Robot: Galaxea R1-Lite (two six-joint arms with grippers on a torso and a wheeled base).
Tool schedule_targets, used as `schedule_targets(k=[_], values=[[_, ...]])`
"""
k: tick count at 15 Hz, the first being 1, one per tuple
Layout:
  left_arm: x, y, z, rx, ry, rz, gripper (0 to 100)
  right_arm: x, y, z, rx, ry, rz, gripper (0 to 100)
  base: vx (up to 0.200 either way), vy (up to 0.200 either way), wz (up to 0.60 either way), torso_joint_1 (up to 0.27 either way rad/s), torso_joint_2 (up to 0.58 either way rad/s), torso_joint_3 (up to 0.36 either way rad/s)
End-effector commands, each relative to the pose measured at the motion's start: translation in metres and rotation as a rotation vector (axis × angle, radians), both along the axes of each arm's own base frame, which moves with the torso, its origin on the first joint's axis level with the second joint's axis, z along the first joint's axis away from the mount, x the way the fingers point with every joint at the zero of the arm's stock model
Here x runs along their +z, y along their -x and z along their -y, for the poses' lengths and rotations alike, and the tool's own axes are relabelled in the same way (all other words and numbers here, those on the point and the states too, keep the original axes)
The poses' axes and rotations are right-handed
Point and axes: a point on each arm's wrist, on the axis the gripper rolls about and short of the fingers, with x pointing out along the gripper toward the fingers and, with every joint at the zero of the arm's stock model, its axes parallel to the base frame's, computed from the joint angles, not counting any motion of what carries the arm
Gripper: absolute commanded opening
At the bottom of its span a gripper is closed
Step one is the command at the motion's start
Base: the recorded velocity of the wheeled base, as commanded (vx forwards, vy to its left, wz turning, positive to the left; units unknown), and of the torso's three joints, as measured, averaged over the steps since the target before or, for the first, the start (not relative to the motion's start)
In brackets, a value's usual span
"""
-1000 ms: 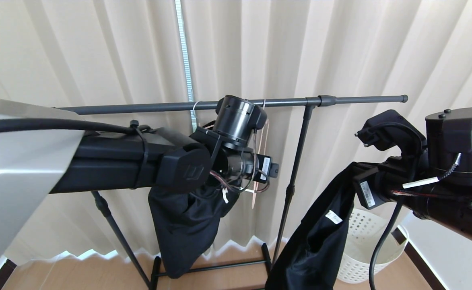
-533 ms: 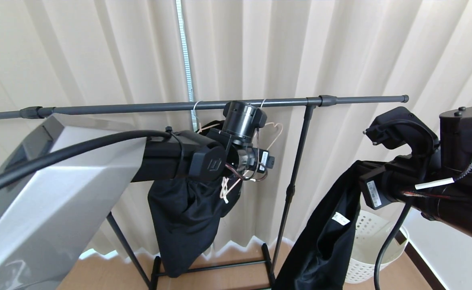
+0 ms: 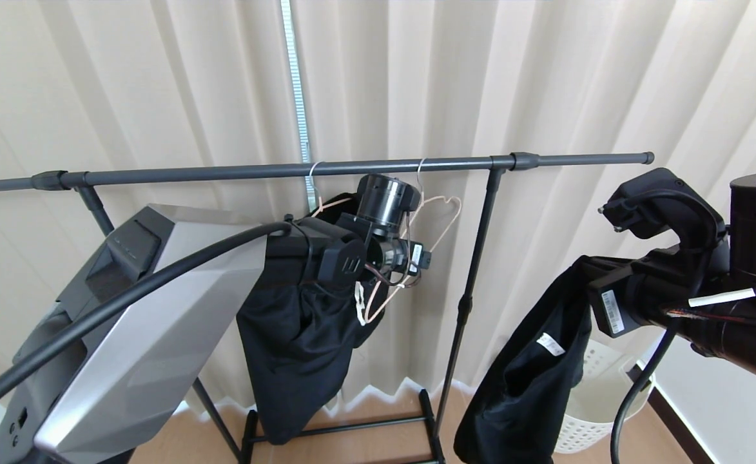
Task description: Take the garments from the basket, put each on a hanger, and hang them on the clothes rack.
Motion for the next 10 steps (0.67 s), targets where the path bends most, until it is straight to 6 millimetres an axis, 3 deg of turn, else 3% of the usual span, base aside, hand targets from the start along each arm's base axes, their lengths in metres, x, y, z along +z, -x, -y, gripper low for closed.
schedule_targets(k=[1,9,10], values=[[0.0,0.001,0.001,-0.001,0.001,-0.001,100,0.0,0.0,0.0,0.001,0.0,0.0,0,0.0,0.0,0.0,0.0,0.0,0.0],[-0.013,0.006,0.0,-0.005,-0.026,-0.042,100,0.0,0.0,0.0,0.0,-0.001,0.0,0,0.0,0.0,0.0,0.0,0.0,0.0],[-0.015,0.007,-0.001,-0.005,-0.031,-0.048,0,0.0,0.0,0.0,0.001,0.0,0.0,0,0.0,0.0,0.0,0.0,0.0,0.0]])
